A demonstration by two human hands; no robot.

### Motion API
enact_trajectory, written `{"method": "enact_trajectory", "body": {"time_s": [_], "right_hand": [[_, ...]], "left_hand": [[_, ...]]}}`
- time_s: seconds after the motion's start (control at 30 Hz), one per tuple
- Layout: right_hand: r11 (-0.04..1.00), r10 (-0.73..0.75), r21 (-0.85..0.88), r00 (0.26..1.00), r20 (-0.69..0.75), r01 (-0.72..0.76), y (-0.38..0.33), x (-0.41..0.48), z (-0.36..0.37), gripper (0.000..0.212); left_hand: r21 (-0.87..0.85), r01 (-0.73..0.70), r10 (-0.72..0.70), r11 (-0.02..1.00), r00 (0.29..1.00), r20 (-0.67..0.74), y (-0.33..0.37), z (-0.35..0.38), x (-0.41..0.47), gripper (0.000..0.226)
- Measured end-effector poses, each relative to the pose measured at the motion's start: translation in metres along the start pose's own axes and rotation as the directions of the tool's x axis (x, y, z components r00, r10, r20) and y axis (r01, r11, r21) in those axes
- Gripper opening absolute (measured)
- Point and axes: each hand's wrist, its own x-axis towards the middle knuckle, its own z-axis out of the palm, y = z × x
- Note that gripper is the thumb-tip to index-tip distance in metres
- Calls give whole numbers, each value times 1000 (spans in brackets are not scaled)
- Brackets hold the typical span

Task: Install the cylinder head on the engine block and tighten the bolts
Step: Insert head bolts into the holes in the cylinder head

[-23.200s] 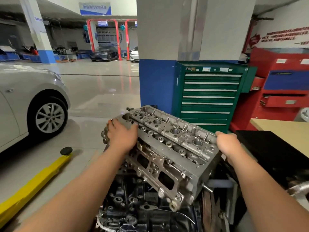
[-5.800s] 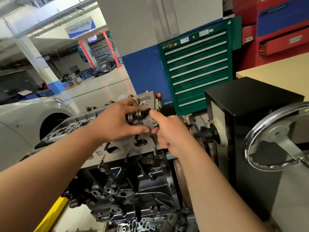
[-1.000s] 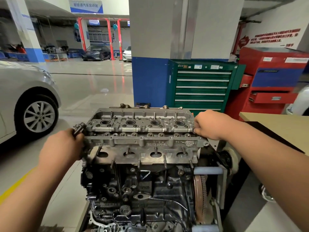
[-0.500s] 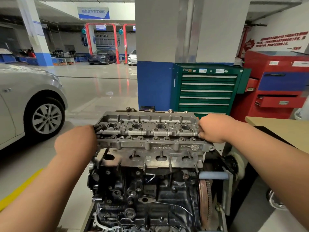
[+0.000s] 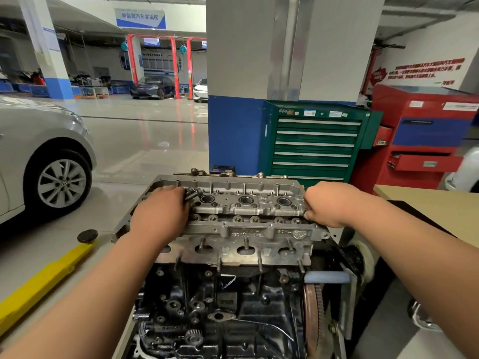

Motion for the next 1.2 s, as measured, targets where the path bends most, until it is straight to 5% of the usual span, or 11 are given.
{"method": "enact_trajectory", "body": {"time_s": [0.27, 0.67, 0.87, 1.2], "right_hand": [[998, -59, -15, 998, -24, 59, -1, -2, -7, 15], [968, 208, 140, 978, 2, -207, -25, -2, -8, 16], [979, 115, 164, 991, 70, -125, -10, -6, -13, 21], [914, 291, 272, 954, 74, -300, -22, -3, -13, 11]], "left_hand": [[76, 39, -42, 996, 998, 40, 5, 2, -2, 15], [80, 90, -95, 993, 994, 61, 8, 1, -1, 16], [82, 106, -111, 991, 992, 58, 8, 2, -1, 17], [94, 105, -111, 990, 992, 62, 11, -1, -2, 14]]}}
